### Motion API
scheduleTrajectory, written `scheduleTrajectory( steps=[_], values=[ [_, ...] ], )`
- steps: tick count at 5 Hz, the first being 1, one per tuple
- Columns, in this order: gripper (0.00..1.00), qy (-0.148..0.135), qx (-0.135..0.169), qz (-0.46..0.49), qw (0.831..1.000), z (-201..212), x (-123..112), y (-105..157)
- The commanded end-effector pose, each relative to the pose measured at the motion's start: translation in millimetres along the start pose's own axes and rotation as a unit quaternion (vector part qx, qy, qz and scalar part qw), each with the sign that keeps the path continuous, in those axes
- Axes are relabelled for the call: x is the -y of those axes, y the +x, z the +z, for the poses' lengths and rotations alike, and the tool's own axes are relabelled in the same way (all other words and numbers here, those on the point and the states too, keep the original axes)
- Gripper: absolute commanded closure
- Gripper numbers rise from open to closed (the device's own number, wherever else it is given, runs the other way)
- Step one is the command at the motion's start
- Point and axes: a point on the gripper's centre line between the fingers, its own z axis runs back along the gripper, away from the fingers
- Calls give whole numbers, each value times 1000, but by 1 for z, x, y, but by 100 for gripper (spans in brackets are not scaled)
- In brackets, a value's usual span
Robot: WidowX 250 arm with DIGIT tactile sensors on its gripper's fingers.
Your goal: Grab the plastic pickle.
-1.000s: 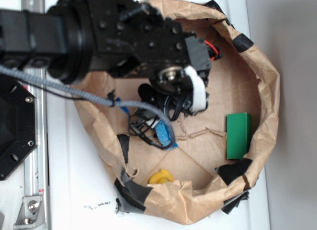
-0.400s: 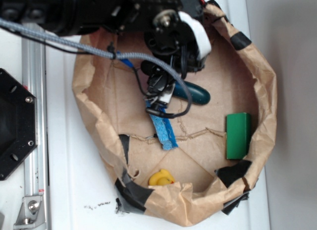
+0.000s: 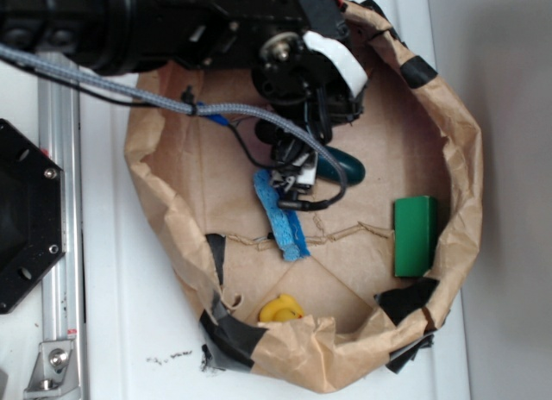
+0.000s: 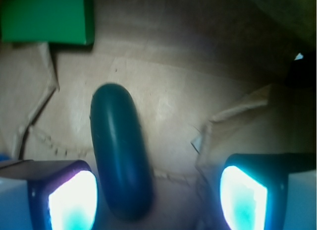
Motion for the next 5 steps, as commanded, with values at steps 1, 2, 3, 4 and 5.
scheduleTrajectory(
  steps=[1,2,3,4,5],
  values=[
    [0,-25,-19,-6,999,-18,32,13],
    [100,-14,-32,-4,999,-25,31,17],
    [100,4,-22,-17,1000,-17,30,15],
    [100,1,-21,14,1000,15,26,21],
    [100,32,-8,-29,999,64,21,27]
  ],
)
